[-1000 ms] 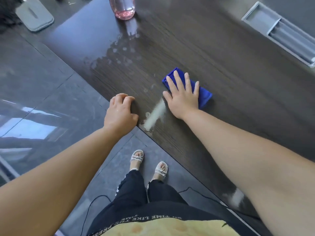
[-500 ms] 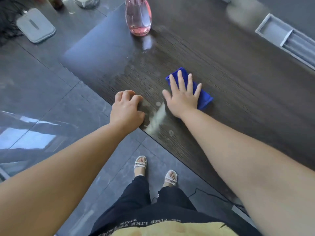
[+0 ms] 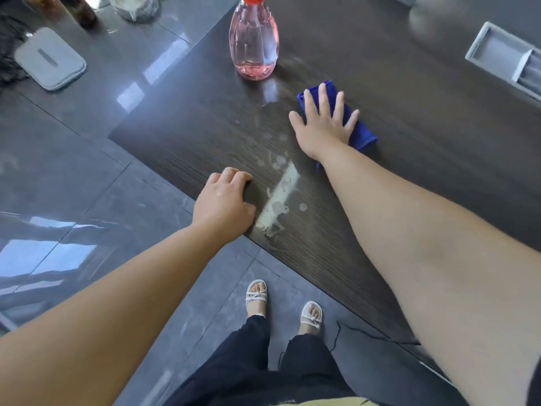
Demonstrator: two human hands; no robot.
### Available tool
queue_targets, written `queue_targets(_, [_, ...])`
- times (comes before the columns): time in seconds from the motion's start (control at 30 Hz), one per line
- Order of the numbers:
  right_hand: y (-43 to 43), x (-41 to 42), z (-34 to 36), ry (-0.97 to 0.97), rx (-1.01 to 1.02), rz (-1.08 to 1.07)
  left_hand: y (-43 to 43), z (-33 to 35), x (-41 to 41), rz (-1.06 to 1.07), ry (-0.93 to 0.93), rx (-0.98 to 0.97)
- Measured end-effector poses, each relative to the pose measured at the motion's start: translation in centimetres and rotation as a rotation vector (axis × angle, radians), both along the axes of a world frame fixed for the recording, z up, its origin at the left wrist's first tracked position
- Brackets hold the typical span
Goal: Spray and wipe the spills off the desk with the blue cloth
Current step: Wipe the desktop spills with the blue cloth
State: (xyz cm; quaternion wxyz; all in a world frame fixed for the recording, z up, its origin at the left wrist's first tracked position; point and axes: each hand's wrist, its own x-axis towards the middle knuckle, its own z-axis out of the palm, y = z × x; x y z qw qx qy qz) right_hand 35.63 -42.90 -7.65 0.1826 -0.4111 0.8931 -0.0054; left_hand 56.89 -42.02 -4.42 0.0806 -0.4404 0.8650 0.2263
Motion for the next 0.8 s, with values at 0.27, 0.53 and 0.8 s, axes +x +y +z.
queue_targets(0.27, [7.6, 5.8, 0.2, -0.017, -0.076, 0.739, 0.0, -0.2, 0.6, 0.151, 0.156, 0.023])
queue_targets(0.53, [5.2, 7.9, -0.1, 0.048, -0.019, 0.357, 0.5, 0.0, 1.7, 0.171, 0.281, 0.021])
queue_targets(0.8, [12.8, 8.1, 0.1, -0.076, -0.043, 0.959, 2.6, 0.3, 1.5, 0.191, 0.249, -0.011])
